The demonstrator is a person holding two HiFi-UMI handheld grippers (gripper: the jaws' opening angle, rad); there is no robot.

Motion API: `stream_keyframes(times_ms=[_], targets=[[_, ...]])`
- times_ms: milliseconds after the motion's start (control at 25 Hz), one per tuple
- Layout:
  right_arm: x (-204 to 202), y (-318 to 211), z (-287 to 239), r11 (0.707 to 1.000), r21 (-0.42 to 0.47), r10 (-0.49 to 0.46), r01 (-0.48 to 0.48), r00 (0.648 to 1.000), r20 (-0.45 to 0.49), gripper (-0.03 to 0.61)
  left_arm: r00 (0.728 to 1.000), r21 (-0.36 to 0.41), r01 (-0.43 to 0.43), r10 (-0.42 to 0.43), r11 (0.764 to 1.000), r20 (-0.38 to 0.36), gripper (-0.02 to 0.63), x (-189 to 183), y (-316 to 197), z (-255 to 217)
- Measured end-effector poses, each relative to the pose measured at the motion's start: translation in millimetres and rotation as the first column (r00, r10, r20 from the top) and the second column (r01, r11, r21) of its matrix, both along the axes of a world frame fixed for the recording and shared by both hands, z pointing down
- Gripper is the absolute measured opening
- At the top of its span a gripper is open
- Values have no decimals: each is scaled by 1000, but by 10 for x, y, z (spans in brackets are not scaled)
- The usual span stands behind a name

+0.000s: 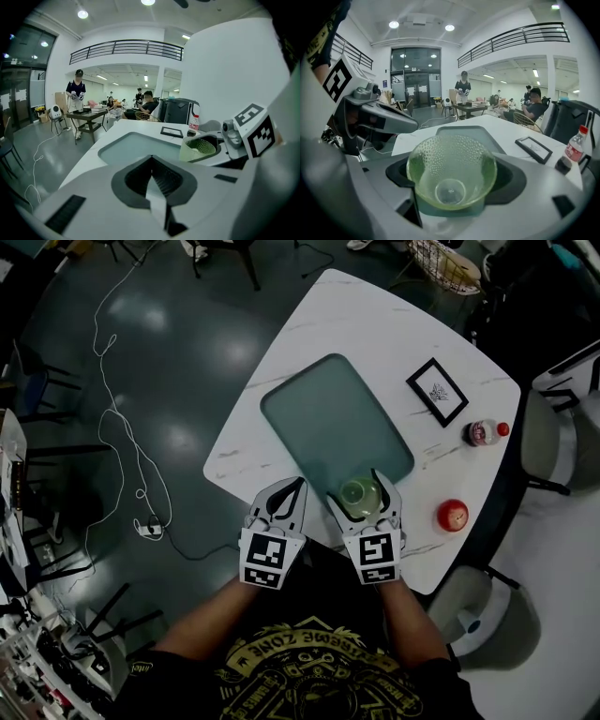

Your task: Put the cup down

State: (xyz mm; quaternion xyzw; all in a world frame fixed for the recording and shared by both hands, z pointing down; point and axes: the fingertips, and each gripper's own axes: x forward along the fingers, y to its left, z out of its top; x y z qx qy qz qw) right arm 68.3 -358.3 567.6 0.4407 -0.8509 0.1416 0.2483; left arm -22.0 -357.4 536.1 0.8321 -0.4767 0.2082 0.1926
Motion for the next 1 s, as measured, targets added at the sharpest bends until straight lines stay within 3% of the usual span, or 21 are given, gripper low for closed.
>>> stream_keyframes(times_ms=[1000], targets=[[-83,-116,322,999,9,-40,40,998,-39,400,1000,-75,-8,7,997,-12,11,-48,60,301]])
